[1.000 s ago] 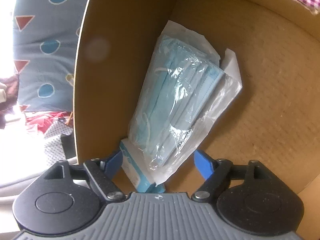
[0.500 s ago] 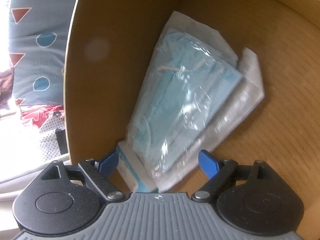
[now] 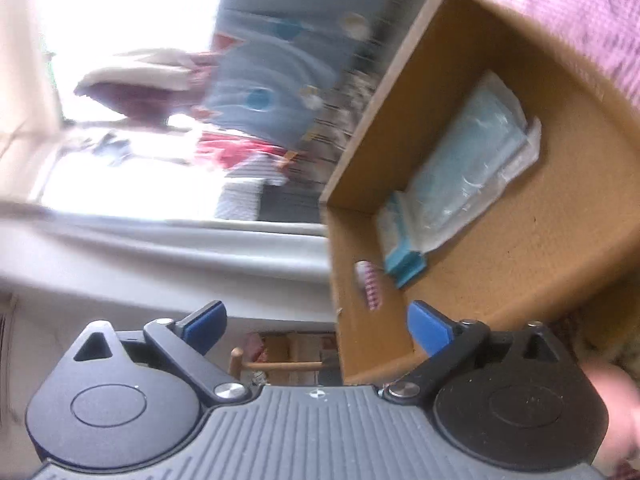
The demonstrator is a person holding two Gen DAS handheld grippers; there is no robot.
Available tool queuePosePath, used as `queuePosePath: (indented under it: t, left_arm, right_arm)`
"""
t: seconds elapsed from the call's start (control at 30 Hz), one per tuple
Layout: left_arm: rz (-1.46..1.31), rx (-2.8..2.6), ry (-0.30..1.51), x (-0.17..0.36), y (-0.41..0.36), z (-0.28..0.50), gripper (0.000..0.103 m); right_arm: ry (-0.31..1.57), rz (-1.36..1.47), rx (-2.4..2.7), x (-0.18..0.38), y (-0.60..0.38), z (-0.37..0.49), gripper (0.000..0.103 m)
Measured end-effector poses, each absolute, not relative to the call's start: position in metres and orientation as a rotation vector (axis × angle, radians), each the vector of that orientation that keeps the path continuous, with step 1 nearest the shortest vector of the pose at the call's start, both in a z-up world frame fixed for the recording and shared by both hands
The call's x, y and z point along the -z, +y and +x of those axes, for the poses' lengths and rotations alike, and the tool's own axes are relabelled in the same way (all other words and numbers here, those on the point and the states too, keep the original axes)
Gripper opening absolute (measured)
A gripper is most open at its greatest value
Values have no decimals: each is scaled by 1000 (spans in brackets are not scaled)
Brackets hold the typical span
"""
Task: Organize soft objects
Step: 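Open the right gripper to drop the mask bag and withdraw, then move the right gripper to the blue-and-white wipes pack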
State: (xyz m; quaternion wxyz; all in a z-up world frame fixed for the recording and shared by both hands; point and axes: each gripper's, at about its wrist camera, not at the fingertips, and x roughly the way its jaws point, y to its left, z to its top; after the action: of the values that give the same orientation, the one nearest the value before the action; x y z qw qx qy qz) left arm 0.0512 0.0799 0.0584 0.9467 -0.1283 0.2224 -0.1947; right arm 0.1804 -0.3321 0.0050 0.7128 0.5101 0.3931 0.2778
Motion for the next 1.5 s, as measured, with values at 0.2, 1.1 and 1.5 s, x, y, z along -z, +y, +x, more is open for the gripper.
queuePosePath:
  t: [0.2,1.1,1.5]
  left_arm:
    - [-206,429,485,-57,65,41,103]
    - [-65,288,663,-8,50,2,103]
    - [-192,374,728,11,70,28,95]
  right_arm:
    - [746,910,-589,-23,-350,101,103]
    - [495,495,-455,3,-297,9,103]
    - [784,474,-532,33,-210,67,66]
